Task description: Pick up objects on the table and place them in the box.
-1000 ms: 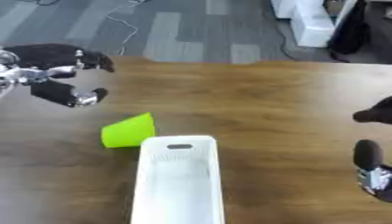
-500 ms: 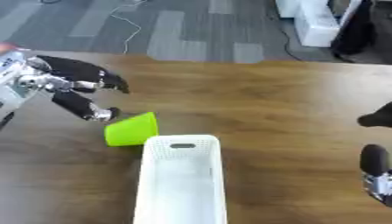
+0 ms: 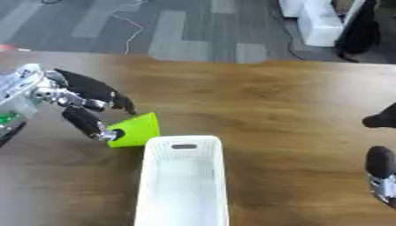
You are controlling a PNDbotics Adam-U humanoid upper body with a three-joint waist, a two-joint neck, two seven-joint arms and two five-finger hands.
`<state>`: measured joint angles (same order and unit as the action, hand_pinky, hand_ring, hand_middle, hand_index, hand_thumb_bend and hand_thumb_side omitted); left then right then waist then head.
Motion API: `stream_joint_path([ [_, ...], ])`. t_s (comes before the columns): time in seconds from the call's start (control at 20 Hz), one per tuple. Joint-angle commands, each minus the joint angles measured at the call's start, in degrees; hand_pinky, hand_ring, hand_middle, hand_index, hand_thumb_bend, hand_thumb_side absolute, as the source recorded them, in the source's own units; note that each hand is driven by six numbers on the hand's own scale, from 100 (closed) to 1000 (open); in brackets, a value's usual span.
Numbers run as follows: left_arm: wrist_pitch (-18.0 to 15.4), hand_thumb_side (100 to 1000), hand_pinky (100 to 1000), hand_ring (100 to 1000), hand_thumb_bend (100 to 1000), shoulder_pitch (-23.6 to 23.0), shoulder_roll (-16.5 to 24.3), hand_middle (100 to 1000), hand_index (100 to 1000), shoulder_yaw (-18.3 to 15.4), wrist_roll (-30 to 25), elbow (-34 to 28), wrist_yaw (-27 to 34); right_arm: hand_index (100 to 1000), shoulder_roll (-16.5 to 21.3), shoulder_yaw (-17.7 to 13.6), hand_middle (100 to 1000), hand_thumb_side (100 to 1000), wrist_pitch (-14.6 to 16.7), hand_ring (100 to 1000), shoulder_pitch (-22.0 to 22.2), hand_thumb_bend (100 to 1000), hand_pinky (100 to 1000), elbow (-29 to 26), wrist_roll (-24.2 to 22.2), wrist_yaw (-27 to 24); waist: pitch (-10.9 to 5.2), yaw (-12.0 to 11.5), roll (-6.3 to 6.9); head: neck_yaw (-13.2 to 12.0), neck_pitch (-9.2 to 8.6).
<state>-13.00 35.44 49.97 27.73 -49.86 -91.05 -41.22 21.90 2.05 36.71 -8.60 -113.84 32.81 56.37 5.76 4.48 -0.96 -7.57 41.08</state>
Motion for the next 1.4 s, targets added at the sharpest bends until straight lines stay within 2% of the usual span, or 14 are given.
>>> stream_joint_path([
  [0.05,-2.90,1000,1000,1000,979,0.48,0.99,977,1000,-0.02,-2.11,-0.50,-1.35,482,1.63,-0.15,376,1000,3.61,333,-0.80,264,193,-0.75,3.28,-0.43,-0.57,0.09,0.13,-0.48,-0.19],
  [0.75,-5.89,1000,1000,1000,981,0.24,-1.64,986,1000,0.47,-2.11,3.84,-9.98,484,1.62,-0.09,377,1000,3.99,334,-2.04,263,194,-0.75,2.55,-1.23,-0.18,1.25,0.19,-1.20,-0.09],
  [1.4,-10.66,1000,1000,1000,1000,0.01,-2.83,1000,1000,3.32,-2.11,9.60,-14.74,488,1.63,-0.18,379,1000,3.45,334,-3.68,254,182,-0.75,-1.40,-3.01,0.29,2.33,0.44,-2.22,-0.36],
])
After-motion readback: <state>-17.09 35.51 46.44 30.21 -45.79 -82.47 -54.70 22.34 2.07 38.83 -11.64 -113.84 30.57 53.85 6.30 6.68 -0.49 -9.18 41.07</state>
